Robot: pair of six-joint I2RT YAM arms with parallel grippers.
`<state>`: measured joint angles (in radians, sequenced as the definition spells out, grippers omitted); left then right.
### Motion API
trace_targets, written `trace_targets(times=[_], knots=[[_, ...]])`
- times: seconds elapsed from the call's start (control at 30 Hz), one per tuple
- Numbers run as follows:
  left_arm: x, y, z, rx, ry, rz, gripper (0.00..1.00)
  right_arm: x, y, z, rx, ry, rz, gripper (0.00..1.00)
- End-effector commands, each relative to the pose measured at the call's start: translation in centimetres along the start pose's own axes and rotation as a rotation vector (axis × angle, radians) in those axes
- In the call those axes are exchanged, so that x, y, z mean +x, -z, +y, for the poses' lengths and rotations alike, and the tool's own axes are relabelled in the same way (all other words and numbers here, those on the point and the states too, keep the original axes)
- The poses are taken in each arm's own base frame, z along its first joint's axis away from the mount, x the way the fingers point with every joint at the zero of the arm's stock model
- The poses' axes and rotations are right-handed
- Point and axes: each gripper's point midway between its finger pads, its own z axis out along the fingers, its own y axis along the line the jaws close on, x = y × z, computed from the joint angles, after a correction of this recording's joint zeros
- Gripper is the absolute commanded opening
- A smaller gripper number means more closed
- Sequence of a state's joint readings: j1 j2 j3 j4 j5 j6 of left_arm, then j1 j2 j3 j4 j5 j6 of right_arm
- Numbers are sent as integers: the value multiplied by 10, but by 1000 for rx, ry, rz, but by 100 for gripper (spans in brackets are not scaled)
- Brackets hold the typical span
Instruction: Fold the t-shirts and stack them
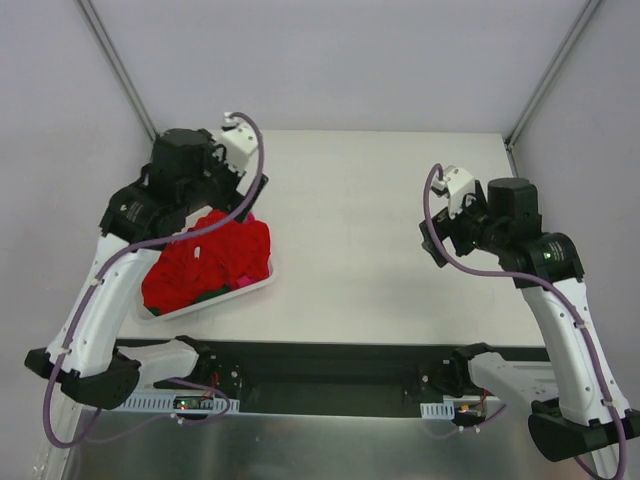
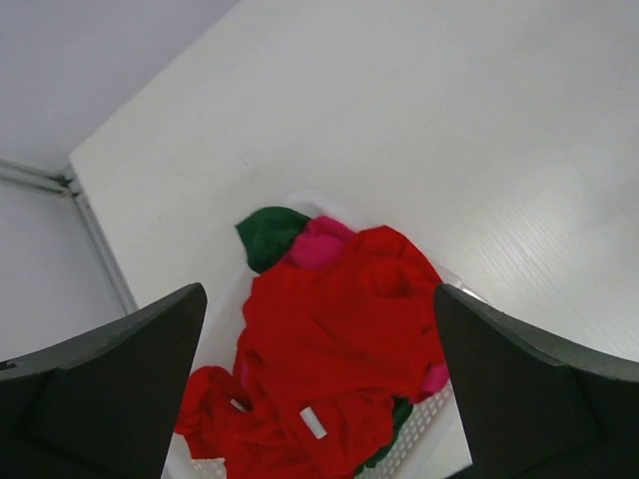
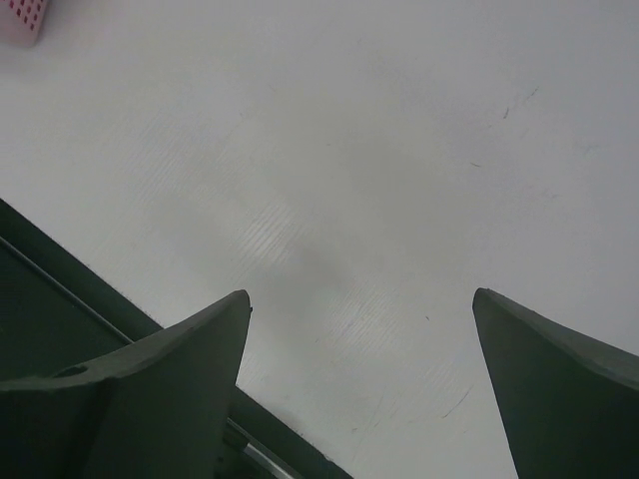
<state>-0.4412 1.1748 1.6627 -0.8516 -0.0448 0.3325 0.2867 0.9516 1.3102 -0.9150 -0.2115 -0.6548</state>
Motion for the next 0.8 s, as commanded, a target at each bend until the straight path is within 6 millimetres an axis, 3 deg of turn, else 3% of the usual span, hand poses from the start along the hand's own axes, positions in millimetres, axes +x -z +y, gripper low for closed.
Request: trace_targets(times=[0.0, 0.17, 0.3, 0.43, 0.53, 0.57, 0.77], knots=[[90, -32, -44, 129, -91, 365, 99, 26, -5, 17, -81, 94, 71, 96], [153, -45, -66, 190, -74, 535, 99, 53, -5, 18, -67, 129, 134, 96], [179, -37, -67, 195, -72, 575, 99, 61, -1, 19, -60, 137, 153, 96], [181, 5, -68, 211, -39, 604, 100, 59, 0, 20, -58, 137, 144, 96], [160, 35, -74, 280, -1, 541, 99, 56, -3, 21, -69, 126, 141, 96], [166, 48, -77, 310, 4, 567, 99, 55, -4, 21, -70, 120, 137, 96], [209, 69, -102, 434, -20, 623, 99, 46, -10, 21, -79, 103, 136, 96]])
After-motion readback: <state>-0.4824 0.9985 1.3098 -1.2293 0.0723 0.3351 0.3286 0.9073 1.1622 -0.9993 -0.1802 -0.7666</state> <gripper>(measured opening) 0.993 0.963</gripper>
